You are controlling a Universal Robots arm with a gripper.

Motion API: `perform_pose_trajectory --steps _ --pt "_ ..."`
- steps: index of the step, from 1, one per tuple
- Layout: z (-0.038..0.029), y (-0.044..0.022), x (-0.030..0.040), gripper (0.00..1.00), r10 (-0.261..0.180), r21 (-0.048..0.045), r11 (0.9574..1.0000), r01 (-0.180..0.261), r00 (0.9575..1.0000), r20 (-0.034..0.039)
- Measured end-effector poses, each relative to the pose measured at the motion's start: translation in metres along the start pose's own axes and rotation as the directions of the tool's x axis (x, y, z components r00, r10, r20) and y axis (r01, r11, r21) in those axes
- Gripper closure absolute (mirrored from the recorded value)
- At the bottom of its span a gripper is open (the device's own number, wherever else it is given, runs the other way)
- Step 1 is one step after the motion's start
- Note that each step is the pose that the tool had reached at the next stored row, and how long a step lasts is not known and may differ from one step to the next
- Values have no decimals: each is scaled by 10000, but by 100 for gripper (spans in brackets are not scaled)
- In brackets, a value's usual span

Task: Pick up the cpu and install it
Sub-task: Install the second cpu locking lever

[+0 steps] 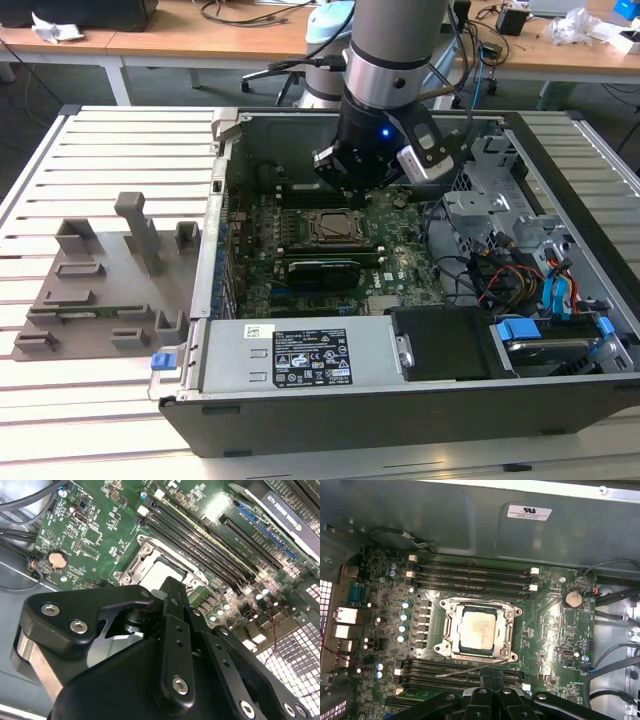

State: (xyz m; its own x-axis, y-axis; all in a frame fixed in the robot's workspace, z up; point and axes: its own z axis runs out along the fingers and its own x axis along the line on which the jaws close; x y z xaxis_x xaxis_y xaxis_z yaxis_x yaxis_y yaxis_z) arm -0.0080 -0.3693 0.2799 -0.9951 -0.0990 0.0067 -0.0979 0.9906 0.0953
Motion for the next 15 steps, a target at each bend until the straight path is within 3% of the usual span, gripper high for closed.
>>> perform_pose_trajectory --steps 15 --pt "178 -34 0 89 0 0 10000 0 10000 0"
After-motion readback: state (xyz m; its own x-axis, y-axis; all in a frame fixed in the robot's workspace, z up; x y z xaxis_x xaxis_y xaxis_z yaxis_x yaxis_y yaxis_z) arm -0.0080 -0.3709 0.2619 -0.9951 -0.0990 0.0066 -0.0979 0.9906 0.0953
